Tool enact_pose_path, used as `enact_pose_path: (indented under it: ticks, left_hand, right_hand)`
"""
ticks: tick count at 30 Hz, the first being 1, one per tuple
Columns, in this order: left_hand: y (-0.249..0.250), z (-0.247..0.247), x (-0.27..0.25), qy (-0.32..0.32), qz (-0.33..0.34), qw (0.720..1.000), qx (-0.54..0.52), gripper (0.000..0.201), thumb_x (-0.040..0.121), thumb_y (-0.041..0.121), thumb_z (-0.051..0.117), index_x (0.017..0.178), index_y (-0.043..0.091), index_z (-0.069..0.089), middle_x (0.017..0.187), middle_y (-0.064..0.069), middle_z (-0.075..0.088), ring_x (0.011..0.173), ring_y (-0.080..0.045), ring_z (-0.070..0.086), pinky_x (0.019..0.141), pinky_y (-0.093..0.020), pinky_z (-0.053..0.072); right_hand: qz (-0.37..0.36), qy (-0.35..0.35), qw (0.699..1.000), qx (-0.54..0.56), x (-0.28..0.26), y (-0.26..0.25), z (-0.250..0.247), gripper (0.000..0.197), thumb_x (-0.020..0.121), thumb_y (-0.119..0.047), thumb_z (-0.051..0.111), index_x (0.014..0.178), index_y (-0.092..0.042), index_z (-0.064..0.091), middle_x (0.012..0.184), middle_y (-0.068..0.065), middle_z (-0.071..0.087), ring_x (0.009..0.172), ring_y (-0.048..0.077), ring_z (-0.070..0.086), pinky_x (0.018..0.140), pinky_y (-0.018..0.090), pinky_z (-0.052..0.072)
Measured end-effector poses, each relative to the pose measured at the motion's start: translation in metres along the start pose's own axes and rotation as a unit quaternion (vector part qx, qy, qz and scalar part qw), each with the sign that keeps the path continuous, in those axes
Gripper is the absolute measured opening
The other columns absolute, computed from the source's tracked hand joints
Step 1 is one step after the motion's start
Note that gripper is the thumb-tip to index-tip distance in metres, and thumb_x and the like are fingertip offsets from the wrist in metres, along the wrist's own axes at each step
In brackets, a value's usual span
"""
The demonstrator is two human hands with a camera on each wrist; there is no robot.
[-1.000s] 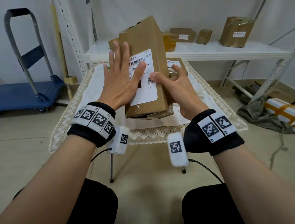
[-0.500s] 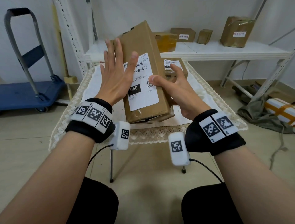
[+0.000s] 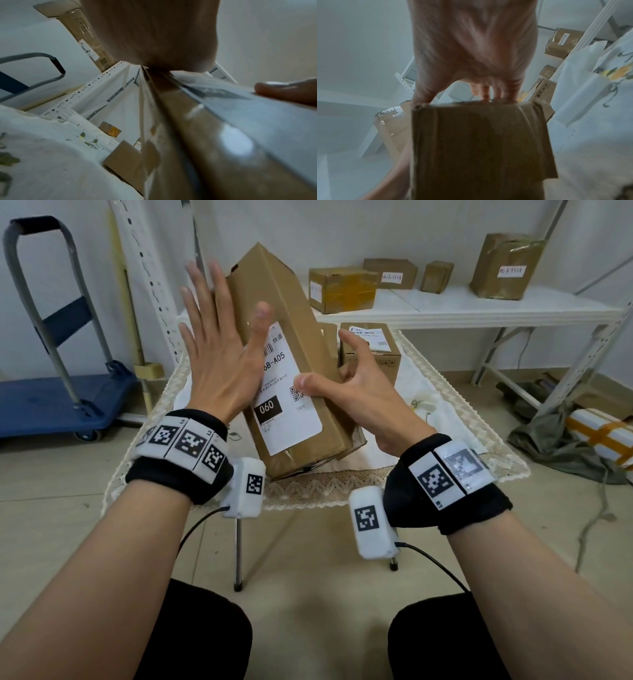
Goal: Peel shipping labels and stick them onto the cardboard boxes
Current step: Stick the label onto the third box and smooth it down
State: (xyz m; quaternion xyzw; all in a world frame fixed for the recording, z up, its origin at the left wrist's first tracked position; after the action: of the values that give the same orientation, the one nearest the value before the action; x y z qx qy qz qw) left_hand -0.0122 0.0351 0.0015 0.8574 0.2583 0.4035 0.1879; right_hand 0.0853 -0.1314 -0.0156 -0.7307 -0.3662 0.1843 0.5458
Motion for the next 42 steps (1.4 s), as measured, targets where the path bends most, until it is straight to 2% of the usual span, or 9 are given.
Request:
enact_pose_path:
  ticks: [5, 8, 10, 12, 16, 27, 35, 39, 42]
  left_hand:
    - [-0.005, 0.000, 0.001, -0.022, -0.089, 0.992, -0.087, 0.079, 0.104, 0.062, 0.018, 0.159, 0.021, -0.019, 0.166, -0.006, -0.027, 0.155, -0.026, -0.019, 0.122, -0.061, -0.010]
    - [-0.011, 0.002, -0.007, -0.135, -0.197, 0.946, -0.218, 0.091, 0.094, 0.079, 0.024, 0.160, 0.032, -0.017, 0.169, 0.003, -0.015, 0.157, -0.022, -0.007, 0.124, -0.061, -0.001]
    - [-0.006, 0.003, -0.016, -0.224, -0.230, 0.902, -0.288, 0.092, 0.085, 0.086, 0.039, 0.160, 0.038, 0.017, 0.168, 0.000, 0.022, 0.153, -0.024, 0.028, 0.122, -0.059, 0.020]
    - [0.002, 0.003, -0.024, -0.283, -0.245, 0.869, -0.324, 0.066, 0.087, 0.074, 0.055, 0.140, 0.034, 0.055, 0.140, -0.003, 0.064, 0.124, -0.023, 0.063, 0.109, -0.048, 0.045]
    - [0.010, 0.005, -0.032, -0.343, -0.248, 0.839, -0.341, 0.049, 0.082, 0.054, 0.070, 0.124, 0.029, 0.067, 0.120, 0.000, 0.075, 0.116, -0.026, 0.069, 0.100, -0.048, 0.054]
    - [-0.014, 0.000, -0.019, -0.239, -0.356, 0.825, -0.368, 0.041, 0.081, 0.054, 0.077, 0.115, 0.031, 0.072, 0.116, -0.004, 0.076, 0.103, -0.024, 0.073, 0.082, -0.041, 0.061]
    - [-0.022, 0.000, -0.012, -0.208, -0.378, 0.819, -0.377, 0.030, 0.087, 0.050, 0.074, 0.109, 0.030, 0.070, 0.103, -0.001, 0.074, 0.095, -0.022, 0.068, 0.093, -0.041, 0.059]
    - [-0.029, -0.004, -0.003, -0.169, -0.386, 0.811, -0.405, 0.024, 0.090, 0.039, 0.072, 0.111, 0.028, 0.070, 0.107, 0.002, 0.071, 0.092, -0.020, 0.067, 0.087, -0.037, 0.058]
    - [-0.036, -0.006, 0.001, -0.139, -0.401, 0.804, -0.416, 0.026, 0.089, 0.035, 0.071, 0.113, 0.026, 0.069, 0.105, 0.005, 0.071, 0.089, -0.018, 0.066, 0.069, -0.031, 0.061]
  right_hand:
    - [0.037, 0.008, 0.998, 0.051, 0.003, 0.005, -0.005, 0.103, 0.072, -0.055, 0.083, 0.154, -0.040, 0.024, 0.129, 0.006, 0.060, 0.104, 0.020, 0.071, 0.089, 0.038, 0.060]
    - [0.074, 0.026, 0.988, 0.133, 0.003, 0.008, -0.015, 0.080, 0.087, -0.044, 0.077, 0.151, -0.029, 0.032, 0.119, -0.005, 0.065, 0.091, 0.009, 0.071, 0.067, 0.024, 0.055]
    - [0.095, 0.040, 0.980, 0.171, 0.006, 0.011, -0.018, 0.074, 0.086, -0.048, 0.075, 0.146, -0.026, 0.039, 0.115, -0.005, 0.070, 0.089, 0.010, 0.070, 0.061, 0.024, 0.052]
    - [0.104, 0.040, 0.976, 0.187, 0.009, 0.013, -0.016, 0.080, 0.078, -0.059, 0.076, 0.143, -0.025, 0.045, 0.114, -0.004, 0.075, 0.095, 0.015, 0.074, 0.065, 0.028, 0.055]
    - [0.105, 0.034, 0.972, 0.207, 0.014, 0.016, -0.011, 0.094, 0.061, -0.073, 0.074, 0.139, -0.026, 0.052, 0.116, -0.005, 0.077, 0.107, 0.017, 0.074, 0.081, 0.037, 0.060]
    - [0.139, -0.104, 0.976, 0.131, 0.007, 0.015, 0.000, 0.060, 0.091, -0.057, 0.064, 0.139, -0.023, 0.053, 0.122, 0.016, 0.064, 0.094, 0.033, 0.076, 0.084, 0.049, 0.064]
    - [0.144, -0.099, 0.969, 0.175, 0.020, 0.015, 0.015, 0.045, 0.098, -0.054, 0.059, 0.129, -0.021, 0.060, 0.110, 0.015, 0.068, 0.080, 0.030, 0.073, 0.085, 0.039, 0.063]
    - [0.148, -0.091, 0.961, 0.214, 0.037, 0.019, 0.029, 0.064, 0.095, -0.057, 0.063, 0.142, -0.017, 0.049, 0.123, 0.018, 0.063, 0.079, 0.029, 0.076, 0.079, 0.036, 0.063]
    - [0.140, -0.092, 0.959, 0.229, 0.050, 0.021, 0.040, 0.064, 0.096, -0.054, 0.064, 0.142, -0.015, 0.047, 0.127, 0.017, 0.061, 0.079, 0.028, 0.076, 0.080, 0.037, 0.064]
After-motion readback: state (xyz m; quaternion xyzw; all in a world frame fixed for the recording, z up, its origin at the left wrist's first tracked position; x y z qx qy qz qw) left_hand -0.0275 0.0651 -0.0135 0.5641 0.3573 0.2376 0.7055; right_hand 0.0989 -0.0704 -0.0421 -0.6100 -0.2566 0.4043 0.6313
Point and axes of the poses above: each hand's wrist, its own x-axis towards the middle knuckle, its own z-axis out of the palm, y = z × x, the point moved 3 cm from there along x, towards the middle knuckle
